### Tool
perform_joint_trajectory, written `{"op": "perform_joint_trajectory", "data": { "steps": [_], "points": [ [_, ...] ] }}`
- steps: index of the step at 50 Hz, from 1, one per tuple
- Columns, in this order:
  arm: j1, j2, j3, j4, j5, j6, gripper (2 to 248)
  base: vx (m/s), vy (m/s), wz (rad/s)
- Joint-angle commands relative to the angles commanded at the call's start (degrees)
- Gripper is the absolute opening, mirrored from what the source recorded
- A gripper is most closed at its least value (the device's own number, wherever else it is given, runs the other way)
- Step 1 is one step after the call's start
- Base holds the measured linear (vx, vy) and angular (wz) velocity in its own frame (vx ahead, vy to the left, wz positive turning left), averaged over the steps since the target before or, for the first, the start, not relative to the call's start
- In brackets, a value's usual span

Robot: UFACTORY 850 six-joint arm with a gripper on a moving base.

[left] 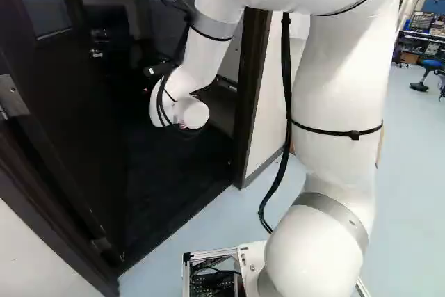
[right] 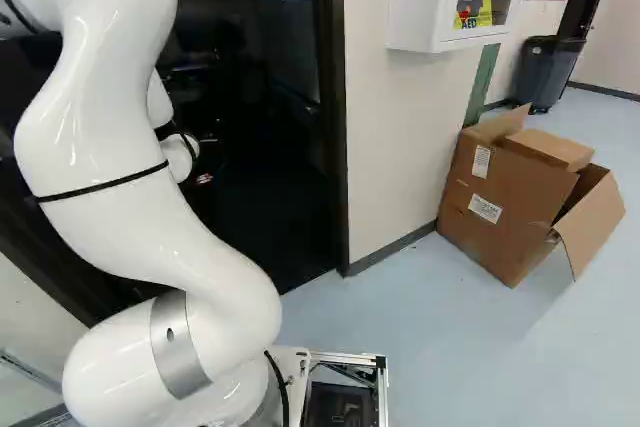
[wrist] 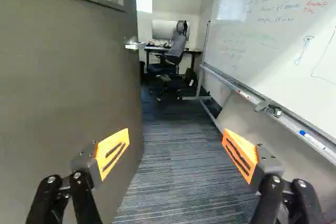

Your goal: Open the door and move inside

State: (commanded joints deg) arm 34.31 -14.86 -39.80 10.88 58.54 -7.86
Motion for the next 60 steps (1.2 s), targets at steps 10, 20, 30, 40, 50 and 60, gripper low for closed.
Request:
{"op": "perform_joint_trajectory", "data": {
  "steps": [10,20,30,40,50,60],
  "points": [
    [-1.49,1.17,1.37,0.0,0.0,0.0,247,0.0,0.0,0.0],
    [-3.0,2.31,2.68,0.0,0.0,0.0,247,0.0,0.0,0.0],
    [-4.51,3.53,4.07,0.0,0.0,0.0,247,0.0,0.0,0.0],
    [-5.94,5.06,5.79,0.0,0.0,0.0,247,0.0,0.0,0.0],
    [-7.25,7.05,8.0,0.0,0.0,0.0,247,0.0,0.0,0.0],
    [-8.59,8.96,10.07,0.0,0.0,0.0,247,0.0,0.0,0.0]
  ]
}}
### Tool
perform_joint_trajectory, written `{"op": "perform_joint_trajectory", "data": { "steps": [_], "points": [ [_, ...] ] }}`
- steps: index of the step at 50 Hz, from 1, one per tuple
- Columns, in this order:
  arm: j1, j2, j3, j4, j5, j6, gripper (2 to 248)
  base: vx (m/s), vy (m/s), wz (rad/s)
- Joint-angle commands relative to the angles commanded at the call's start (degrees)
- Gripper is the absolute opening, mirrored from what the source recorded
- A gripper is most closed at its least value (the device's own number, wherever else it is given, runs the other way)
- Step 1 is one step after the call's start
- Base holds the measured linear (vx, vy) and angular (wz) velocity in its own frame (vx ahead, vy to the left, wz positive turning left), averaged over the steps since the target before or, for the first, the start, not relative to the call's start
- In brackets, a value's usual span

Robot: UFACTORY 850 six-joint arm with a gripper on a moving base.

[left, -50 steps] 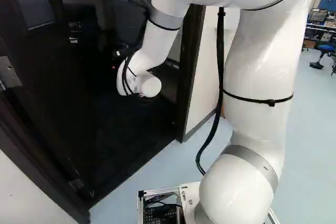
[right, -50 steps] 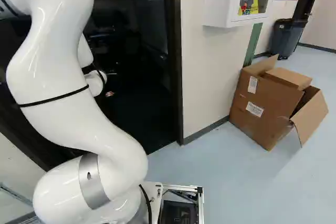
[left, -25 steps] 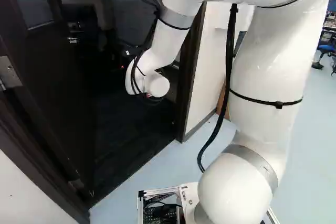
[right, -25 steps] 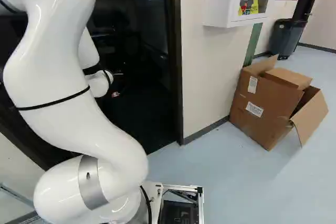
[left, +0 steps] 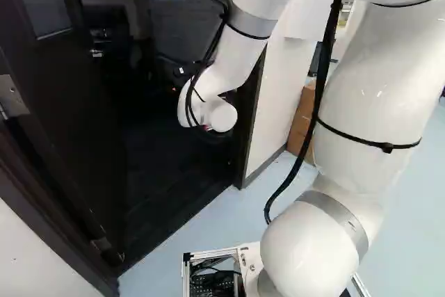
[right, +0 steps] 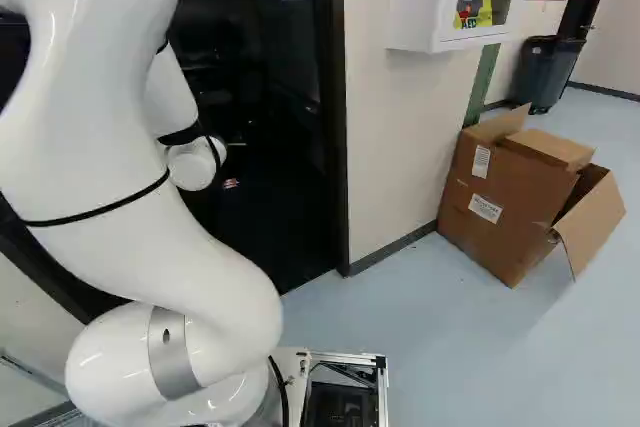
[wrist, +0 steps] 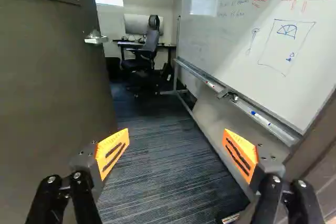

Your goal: Open the door and move inside

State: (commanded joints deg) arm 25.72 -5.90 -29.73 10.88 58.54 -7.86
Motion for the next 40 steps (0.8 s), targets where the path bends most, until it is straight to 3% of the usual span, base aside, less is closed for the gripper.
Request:
{"op": "perform_joint_trajectory", "data": {
  "steps": [40],
  "points": [
    [-0.49,0.47,0.5,0.0,0.0,0.0,247,0.022,0.005,0.005]
  ]
}}
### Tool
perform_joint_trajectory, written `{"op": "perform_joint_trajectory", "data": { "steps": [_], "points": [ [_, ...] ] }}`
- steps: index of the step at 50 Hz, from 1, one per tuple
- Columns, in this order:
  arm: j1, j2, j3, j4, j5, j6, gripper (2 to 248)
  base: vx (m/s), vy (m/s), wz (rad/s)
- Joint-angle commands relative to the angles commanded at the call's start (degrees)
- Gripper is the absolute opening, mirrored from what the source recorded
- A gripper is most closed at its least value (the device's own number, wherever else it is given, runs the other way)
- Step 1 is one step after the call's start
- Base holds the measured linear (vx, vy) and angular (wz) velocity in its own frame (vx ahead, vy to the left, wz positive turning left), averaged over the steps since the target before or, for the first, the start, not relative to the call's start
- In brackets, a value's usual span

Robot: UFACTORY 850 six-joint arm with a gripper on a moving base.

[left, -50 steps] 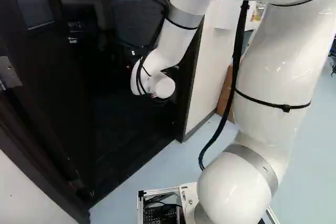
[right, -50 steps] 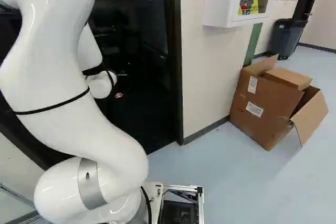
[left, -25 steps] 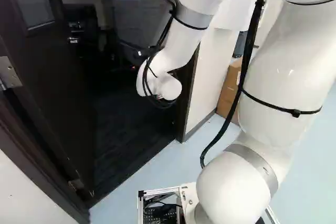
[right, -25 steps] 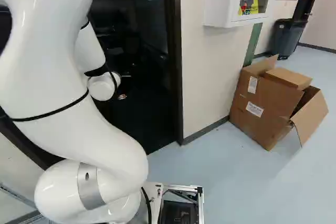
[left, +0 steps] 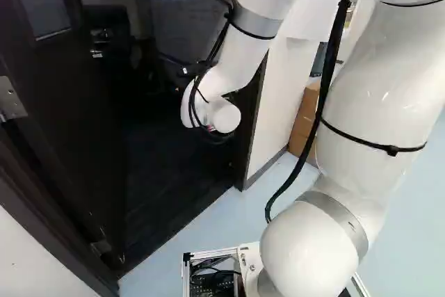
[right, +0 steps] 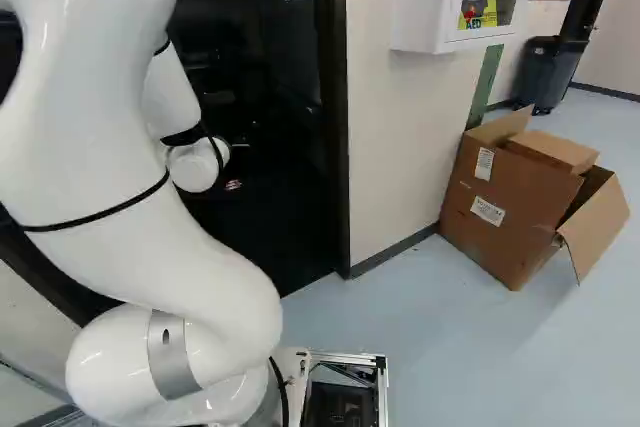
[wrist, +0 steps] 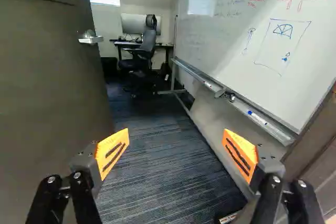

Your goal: Open the door and move inside

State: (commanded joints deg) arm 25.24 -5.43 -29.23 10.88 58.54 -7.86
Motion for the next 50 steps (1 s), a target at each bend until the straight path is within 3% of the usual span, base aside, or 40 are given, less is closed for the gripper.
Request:
{"op": "perform_joint_trajectory", "data": {
  "steps": [22,50],
  "points": [
    [0.0,0.0,0.0,0.0,0.0,0.0,247,0.139,0.019,-0.021],
    [0.0,0.0,0.0,0.0,0.0,0.0,247,0.098,0.101,0.021]
  ]
}}
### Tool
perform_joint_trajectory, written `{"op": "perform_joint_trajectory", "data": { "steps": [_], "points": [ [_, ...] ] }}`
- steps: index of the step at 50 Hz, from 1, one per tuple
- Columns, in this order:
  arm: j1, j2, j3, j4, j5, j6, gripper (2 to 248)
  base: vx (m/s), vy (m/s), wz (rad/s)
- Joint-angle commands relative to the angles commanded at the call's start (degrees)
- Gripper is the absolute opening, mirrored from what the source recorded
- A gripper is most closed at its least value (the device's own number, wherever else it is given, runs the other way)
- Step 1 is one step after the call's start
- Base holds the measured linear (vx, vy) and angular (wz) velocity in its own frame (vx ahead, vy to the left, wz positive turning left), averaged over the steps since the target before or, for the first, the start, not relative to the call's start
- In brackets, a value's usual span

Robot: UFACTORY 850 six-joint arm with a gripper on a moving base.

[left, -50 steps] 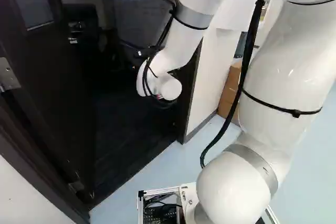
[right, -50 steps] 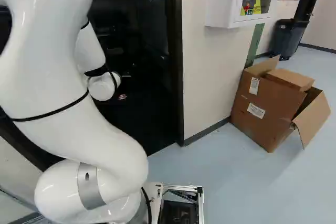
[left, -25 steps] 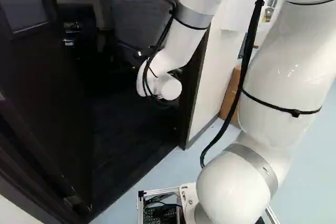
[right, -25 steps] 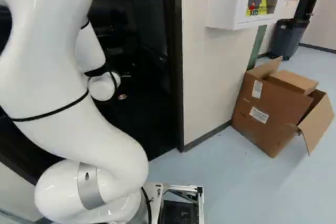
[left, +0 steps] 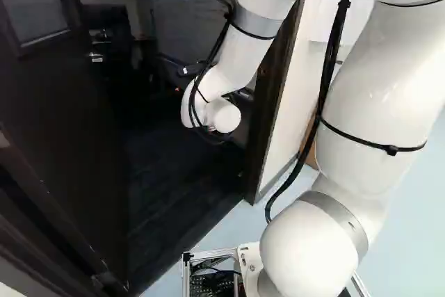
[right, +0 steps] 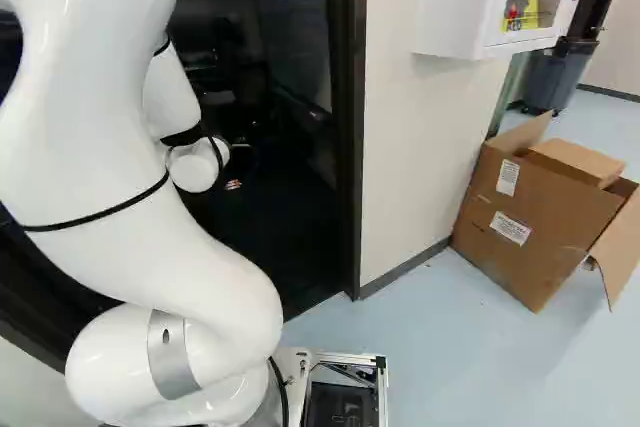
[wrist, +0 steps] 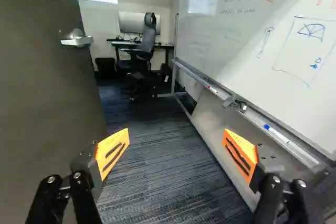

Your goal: Open the door and move inside

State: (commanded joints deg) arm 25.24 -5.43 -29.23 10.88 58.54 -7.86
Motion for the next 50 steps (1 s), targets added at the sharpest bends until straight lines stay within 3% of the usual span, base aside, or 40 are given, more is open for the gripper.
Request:
{"op": "perform_joint_trajectory", "data": {
  "steps": [30,50],
  "points": [
    [0.0,0.0,0.0,0.0,0.0,0.0,247,0.041,0.124,0.195],
    [0.0,0.0,0.0,0.0,0.0,0.0,247,0.013,0.058,0.124]
  ]
}}
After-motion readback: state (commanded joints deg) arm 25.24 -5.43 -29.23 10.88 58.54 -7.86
